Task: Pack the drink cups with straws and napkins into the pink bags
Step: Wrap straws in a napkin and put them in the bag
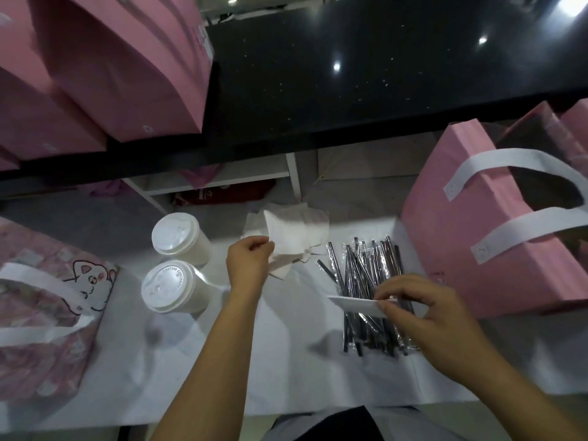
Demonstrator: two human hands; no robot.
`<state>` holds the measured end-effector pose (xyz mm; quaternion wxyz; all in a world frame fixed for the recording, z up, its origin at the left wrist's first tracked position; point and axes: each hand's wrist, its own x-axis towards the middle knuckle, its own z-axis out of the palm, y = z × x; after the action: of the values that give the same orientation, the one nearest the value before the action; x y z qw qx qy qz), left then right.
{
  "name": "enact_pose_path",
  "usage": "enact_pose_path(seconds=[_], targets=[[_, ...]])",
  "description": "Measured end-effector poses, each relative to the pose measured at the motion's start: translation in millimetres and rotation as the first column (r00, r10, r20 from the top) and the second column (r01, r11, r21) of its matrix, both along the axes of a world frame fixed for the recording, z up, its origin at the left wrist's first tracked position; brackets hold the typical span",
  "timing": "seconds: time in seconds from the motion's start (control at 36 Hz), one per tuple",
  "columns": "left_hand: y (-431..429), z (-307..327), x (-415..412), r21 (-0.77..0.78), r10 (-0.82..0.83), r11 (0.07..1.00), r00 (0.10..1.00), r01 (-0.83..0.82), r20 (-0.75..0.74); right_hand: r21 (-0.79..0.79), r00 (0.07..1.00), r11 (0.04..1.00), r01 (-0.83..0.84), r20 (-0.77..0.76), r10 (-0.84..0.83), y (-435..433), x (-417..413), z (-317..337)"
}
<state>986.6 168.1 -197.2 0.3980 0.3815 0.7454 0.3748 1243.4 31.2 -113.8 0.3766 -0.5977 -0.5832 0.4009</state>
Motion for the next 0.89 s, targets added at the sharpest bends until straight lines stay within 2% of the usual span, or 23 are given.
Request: enact_pose_path(seconds=[0.14,0.25,0.36,0.47,0.56,0.61,0.67,0.89], targets=[[-14.7,24.3,-3.3,0.100,-0.120,0.987,0.989,0.129,-0.090,-0.007,0.999,1.000,-0.004,0.054,0.005,9.4,0.2,8.3],[-30.5,57.8,-4.2,0.156,-0.282,0.941,0.951,0.300,-0.127,0.013,0.987,0.992,-0.129,0.098,0.127,21.9,-1.1,20.5],[-46.9,94.3,-3.9,0.157,-0.503,0.858,0.861,0.489,0.069,0.030,0.969,0.970,-0.240,0.069,0.237,38.3,-4.7,31.9],[-64.5,116.8,-0.8,0.228,-0.659,0.752,0.691,0.619,0.297,-0.003,0.943,0.950,-0.312,-0.125,0.309,48.1,-10.6,35.3],[-75.3,118.5,5.0,0.237,-0.642,0.760,0.643,0.604,0.418,-0.045,0.888,0.959,-0.279,-0.393,0.239,49.4,-18.5,30.2],[-81.2,114.8,8.0,0.223,-0.611,0.780,0.636,0.585,0.472,-0.052,0.868,0.974,-0.219,-0.466,0.170,49.3,-21.6,25.0],[-86.1,110.3,10.4,0.204,-0.594,0.790,0.637,0.579,0.491,-0.040,0.875,0.982,-0.184,-0.462,0.145,48.7,-23.0,21.2],[-98.5,105.4,18.5,0.116,-0.547,0.809,0.667,0.576,0.506,-0.012,0.883,0.968,-0.252,-0.413,0.224,48.0,-19.5,12.6]])
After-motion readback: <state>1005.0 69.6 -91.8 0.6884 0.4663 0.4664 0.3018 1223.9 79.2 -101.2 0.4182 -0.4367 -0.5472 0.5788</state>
